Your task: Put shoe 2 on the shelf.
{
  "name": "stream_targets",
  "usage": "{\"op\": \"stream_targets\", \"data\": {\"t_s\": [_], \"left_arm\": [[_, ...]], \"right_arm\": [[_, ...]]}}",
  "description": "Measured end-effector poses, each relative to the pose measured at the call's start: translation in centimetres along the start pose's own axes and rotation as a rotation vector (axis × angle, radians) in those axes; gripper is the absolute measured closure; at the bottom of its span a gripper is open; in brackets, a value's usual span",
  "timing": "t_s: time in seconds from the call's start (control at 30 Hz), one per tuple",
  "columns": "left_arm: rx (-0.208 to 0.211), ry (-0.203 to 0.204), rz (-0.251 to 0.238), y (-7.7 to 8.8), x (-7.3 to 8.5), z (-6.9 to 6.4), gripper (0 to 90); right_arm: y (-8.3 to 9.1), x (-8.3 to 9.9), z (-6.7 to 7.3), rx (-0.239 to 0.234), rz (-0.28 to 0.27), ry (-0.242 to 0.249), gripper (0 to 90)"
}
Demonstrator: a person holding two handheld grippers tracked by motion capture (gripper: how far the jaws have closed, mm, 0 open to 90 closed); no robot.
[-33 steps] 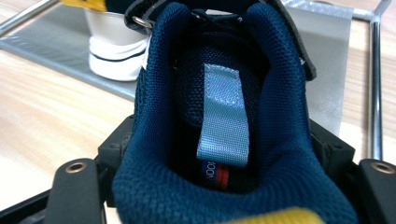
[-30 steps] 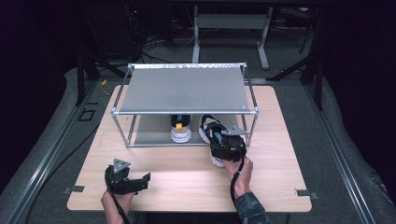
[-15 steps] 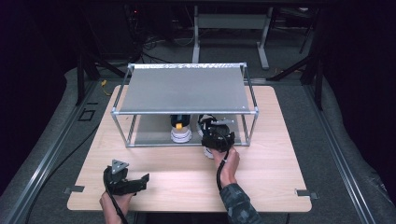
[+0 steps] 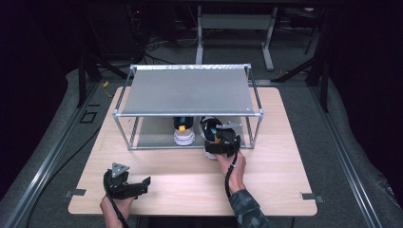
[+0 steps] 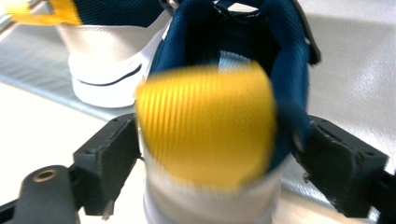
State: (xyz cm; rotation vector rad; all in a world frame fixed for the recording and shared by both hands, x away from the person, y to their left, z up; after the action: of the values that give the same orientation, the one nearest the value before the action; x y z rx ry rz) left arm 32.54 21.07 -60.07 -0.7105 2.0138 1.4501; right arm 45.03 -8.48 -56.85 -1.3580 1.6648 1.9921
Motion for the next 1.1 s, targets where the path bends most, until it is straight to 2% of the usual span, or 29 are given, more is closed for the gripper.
{"op": "stream_targets", "data": {"t_s": [0.07, 0.1, 0.13, 0.17, 0.2, 0.23, 0.27, 0.37, 0.5, 0.67, 0.73, 0.83, 0.93, 1.1], "left_arm": [[0.002, 0.001, 0.001, -0.2, 0.1, -0.1, 0.5], [0.006, 0.000, 0.005, -0.3, 0.1, -0.3, 0.4], [0.007, -0.004, 0.008, -0.3, 0.2, -0.4, 0.4], [0.006, -0.004, 0.005, -0.4, 0.2, -0.4, 0.5], [0.006, -0.004, 0.005, -0.4, 0.2, -0.4, 0.5], [0.007, -0.003, 0.006, -0.4, 0.2, -0.5, 0.4], [0.007, -0.003, 0.005, -0.4, 0.1, -0.5, 0.5], [0.007, -0.007, 0.003, -0.4, 0.1, -0.6, 0.5], [0.005, -0.005, 0.004, -0.3, 0.2, -0.5, 0.5], [0.000, 0.002, 0.002, -0.1, 0.2, -0.1, 0.5], [-0.001, 0.004, 0.001, -0.1, 0.2, 0.0, 0.5], [0.001, 0.003, 0.004, -0.2, 0.3, 0.0, 0.6], [0.000, 0.002, 0.004, -0.3, 0.3, -0.1, 0.6], [-0.001, 0.003, 0.002, -0.1, 0.2, 0.0, 0.6]], "right_arm": [[0.8, 0.2, 0.1, -0.042, -0.024, -0.001, 20.9], [1.3, 0.5, 0.0, -0.026, -0.025, 0.003, 24.1], [1.6, 0.6, 0.1, -0.050, -0.038, 0.001, 25.8], [2.0, 0.8, 0.1, -0.055, -0.040, 0.010, 30.1], [2.0, 0.8, 0.1, -0.055, -0.040, 0.010, 30.1], [2.4, 1.1, 0.1, -0.059, -0.045, 0.017, 36.2], [2.4, 1.2, -0.1, -0.051, -0.043, 0.015, 36.4], [2.2, 1.1, 0.0, -0.095, -0.057, 0.003, 37.6], [1.5, 0.7, 0.4, -0.067, -0.058, 0.010, 39.0], [0.9, 0.3, 1.0, -0.058, -0.070, 0.004, 40.1], [0.6, 0.1, 1.0, -0.035, -0.071, 0.004, 40.2], [0.2, -0.2, 1.1, -0.040, -0.076, 0.006, 40.5], [-0.1, -0.4, 1.1, -0.012, -0.075, 0.016, 47.6], [-0.5, -0.6, 1.0, 0.008, -0.074, 0.022, 49.0]]}}
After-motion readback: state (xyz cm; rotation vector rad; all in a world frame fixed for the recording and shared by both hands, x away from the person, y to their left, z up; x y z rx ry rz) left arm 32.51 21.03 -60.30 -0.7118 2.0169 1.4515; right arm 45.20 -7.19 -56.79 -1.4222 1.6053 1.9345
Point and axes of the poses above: each handheld gripper's, and its own axes: y roughly backward along the jaws, x roughly out of its underside, z roughly to its left, the point moved 8 cm from there along -y, roughly forward along the jaws, and after that the axes turned 12 degrees about y, right-handed, at the moved point
